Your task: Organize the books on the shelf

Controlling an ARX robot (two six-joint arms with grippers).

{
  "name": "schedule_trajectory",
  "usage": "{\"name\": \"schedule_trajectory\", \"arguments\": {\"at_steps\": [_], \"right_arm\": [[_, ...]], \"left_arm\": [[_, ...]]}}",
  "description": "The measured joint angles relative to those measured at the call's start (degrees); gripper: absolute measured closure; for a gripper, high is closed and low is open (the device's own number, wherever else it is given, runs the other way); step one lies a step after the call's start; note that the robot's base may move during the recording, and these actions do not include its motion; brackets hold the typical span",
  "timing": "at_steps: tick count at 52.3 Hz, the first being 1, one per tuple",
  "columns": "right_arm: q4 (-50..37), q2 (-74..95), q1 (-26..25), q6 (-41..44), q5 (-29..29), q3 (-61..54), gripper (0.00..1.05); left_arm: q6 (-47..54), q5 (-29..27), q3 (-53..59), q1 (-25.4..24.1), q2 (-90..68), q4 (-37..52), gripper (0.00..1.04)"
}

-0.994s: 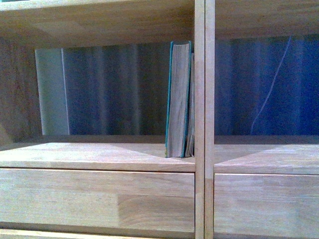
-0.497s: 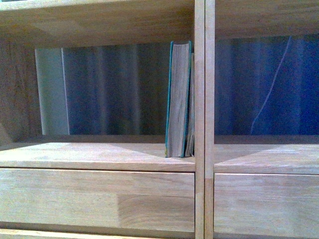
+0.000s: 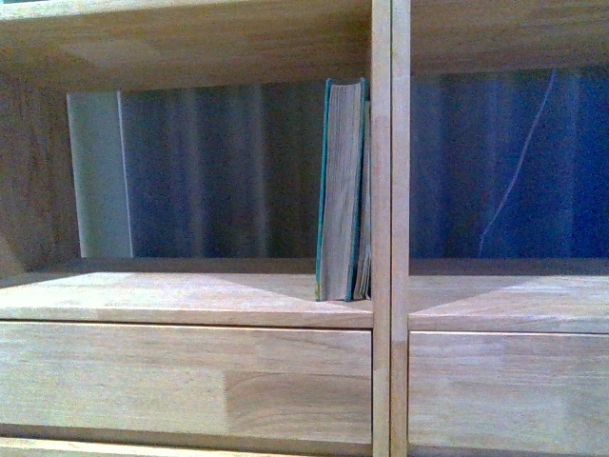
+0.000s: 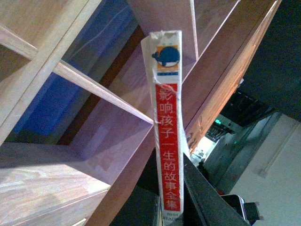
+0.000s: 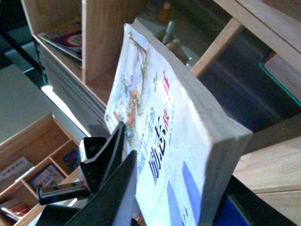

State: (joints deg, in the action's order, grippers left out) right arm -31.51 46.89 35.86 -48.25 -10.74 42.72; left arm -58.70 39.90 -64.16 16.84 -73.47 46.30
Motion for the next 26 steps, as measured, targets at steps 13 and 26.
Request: {"name": "schedule_trajectory", "arguments": {"at_steps": [13, 26], "right_arm": [[6.19, -0.7, -12.15, 9.38, 0.52, -0.72, 0.14], [6.97, -3.72, -30.23, 9.62, 5.73, -5.97, 0.07]], "left_arm": [[4.79, 0.81, 0.0, -1.73, 0.74, -5.35, 0.98], [17.27, 0.48, 0.02, -5.2, 6.47, -19.74, 0.98]]}}
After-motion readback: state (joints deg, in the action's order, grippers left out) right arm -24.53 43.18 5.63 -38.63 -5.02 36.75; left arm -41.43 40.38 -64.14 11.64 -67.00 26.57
